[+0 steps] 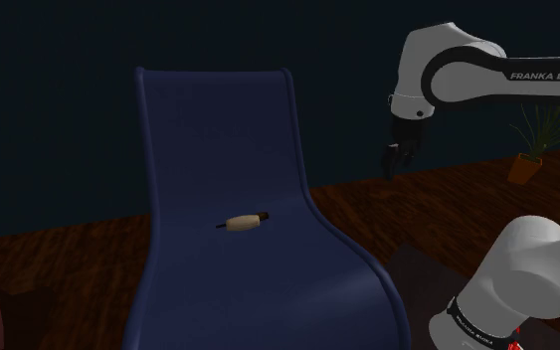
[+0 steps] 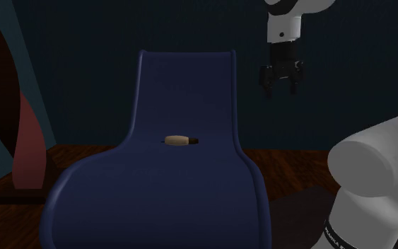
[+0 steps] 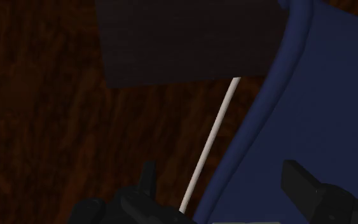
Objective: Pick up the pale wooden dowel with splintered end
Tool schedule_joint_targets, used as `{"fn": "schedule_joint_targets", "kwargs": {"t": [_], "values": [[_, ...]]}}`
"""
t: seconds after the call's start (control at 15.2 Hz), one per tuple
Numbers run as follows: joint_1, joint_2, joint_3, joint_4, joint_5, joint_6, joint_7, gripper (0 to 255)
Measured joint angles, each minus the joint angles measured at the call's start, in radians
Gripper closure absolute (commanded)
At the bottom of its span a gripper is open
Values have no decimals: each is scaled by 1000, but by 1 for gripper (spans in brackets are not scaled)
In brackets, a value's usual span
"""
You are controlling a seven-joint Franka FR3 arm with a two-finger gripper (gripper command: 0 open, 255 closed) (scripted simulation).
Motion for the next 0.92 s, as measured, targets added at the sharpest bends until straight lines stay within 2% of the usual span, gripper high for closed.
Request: {"fn": "schedule_joint_targets", "kwargs": {"t": [0.26,0.92], "values": [[18,74,-10,14,1,60,-39,0],[100,457,-35,186,30,271,-242,0]]}}
